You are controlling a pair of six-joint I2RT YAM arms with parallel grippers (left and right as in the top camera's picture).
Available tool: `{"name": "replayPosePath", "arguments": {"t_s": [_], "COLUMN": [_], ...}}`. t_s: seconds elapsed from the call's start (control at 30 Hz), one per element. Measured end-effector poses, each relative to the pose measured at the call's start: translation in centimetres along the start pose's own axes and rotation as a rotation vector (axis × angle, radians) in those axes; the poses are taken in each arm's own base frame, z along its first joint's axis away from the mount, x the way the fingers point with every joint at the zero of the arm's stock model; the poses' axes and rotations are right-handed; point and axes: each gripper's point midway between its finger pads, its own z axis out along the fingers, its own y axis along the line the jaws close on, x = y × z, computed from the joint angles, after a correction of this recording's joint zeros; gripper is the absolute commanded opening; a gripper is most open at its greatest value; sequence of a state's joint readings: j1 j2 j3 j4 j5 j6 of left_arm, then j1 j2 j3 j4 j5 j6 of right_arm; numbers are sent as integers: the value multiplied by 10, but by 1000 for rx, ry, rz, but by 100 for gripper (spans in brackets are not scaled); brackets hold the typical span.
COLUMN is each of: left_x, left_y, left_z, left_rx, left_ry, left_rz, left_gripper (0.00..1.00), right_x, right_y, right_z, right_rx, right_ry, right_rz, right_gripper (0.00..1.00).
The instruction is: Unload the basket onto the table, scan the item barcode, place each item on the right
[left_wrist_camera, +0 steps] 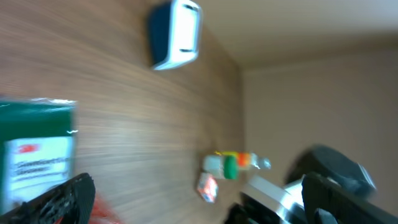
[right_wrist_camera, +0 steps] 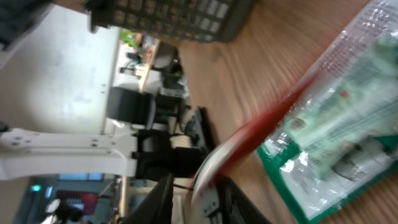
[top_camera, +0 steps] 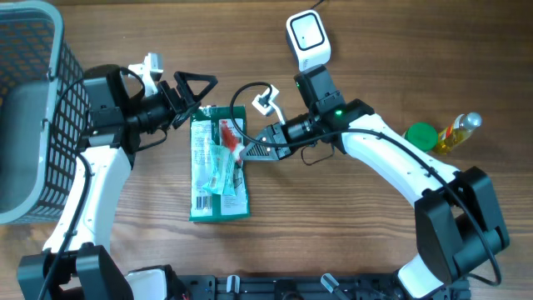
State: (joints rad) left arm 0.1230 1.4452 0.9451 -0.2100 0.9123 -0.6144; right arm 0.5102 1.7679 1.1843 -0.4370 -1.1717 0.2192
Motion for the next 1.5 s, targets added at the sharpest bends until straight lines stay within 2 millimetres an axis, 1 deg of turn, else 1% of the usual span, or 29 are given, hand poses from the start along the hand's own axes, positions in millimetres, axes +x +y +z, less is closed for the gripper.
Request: {"name": "replayPosePath", "arguments": {"t_s": [0.07,0.13,0.2,0.23,0.3,0.33,0.4,0.5,0.6,0.63,0.7,0.73,0.8,0.9,0.93,1.0,1.1,1.17,1.23,1.37,1.47,1.5], "left_x": [-3,-5,-5,-4,-1,2,5,3,1,2,1,0,0,-1,-1,-1,-5,-11,-14,-18,-16,-17], "left_y": [17,28,36,40,47,52,63,75,85,88,92,94,95,96,96,96,98,107,115,123,126,127], "left_z": [-1,-2,-3,-4,-6,-7,-10,-14,-19,-21,-23,-24,-24,-25,-25,-26,-27,-34,-41,-48,-50,-51], "left_rx": [-89,-144,-185,-208,-239,-265,-322,-391,-451,-472,-498,-505,-512,-519,-522,-525,-540,-601,-668,-734,-760,-765], "left_ry": [-35,-56,-64,-62,-53,-48,-46,-63,-82,-83,-92,-96,-99,-103,-105,-106,-125,-157,-167,-156,-139,-139], "left_rz": [-34,-36,-21,-9,1,3,1,4,5,1,0,1,1,2,2,2,11,20,69,165,195,203], "left_gripper": [100,100,100,100,100,100,100,100,100,100,100,100,100,100,100,100,100,100,100,100,100,100], "right_x": [3,2,5,7,14,17,21,22,27,30,35,34,36,37,39,45,51,50,50,44,45,47], "right_y": [-8,-14,-23,-28,-43,-53,-70,-88,-108,-117,-126,-131,-136,-141,-143,-147,-154,-157,-158,-155,-152,-151], "right_z": [-4,-9,-13,-14,-17,-19,-25,-31,-37,-39,-38,-36,-31,-17,-13,-9,-13,-16,-17,-12,-5,-2], "right_rx": [36,58,96,127,211,275,378,500,637,698,746,771,796,795,792,796,839,859,868,861,876,886], "right_ry": [1,-7,-7,-2,13,22,27,21,-1,-23,-50,-79,-115,-188,-207,-220,-244,-260,-267,-288,-293,-295], "right_rz": [9,-13,-9,-1,27,43,61,83,172,226,285,300,337,395,410,433,473,481,483,465,454,449], "right_gripper": [4,5,13,19,24,31,32,31,31,32,32,40,53,42,40,40,40,39,39,27,25,23]}}
